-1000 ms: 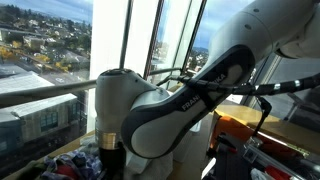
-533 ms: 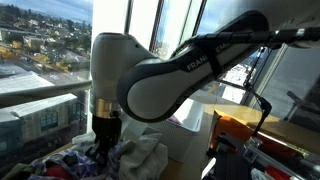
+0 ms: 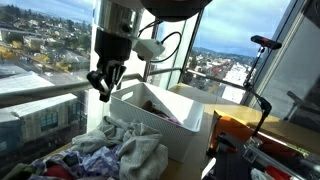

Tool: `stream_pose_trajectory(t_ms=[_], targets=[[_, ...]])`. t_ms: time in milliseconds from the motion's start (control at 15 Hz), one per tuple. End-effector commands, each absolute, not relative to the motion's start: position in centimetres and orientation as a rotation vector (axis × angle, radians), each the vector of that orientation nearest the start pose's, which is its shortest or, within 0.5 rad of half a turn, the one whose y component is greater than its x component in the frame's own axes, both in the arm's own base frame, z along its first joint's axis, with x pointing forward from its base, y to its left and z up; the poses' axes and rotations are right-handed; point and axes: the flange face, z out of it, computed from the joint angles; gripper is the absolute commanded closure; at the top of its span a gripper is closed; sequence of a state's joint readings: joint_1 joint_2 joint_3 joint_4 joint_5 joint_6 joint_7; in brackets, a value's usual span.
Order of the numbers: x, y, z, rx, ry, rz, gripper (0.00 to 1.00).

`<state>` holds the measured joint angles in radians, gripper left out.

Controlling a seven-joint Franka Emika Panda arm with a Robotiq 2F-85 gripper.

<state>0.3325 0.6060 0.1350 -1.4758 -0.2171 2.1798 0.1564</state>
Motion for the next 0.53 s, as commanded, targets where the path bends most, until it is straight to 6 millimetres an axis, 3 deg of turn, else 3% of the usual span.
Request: stream_pose_trajectory(t_ms=[0, 67, 267, 467], targets=[[65.3, 28.9, 39.0, -3.182, -0.669, -0.263, 1.0], [65.1, 28.8, 39.7, -3.192, -0.675, -0.25, 0.74], [63.9, 30.3, 38.9, -3.185, -0.725, -0.181, 0.6], [62.7, 32.1, 35.3, -3.155, -0.753, -0.081, 0.37]])
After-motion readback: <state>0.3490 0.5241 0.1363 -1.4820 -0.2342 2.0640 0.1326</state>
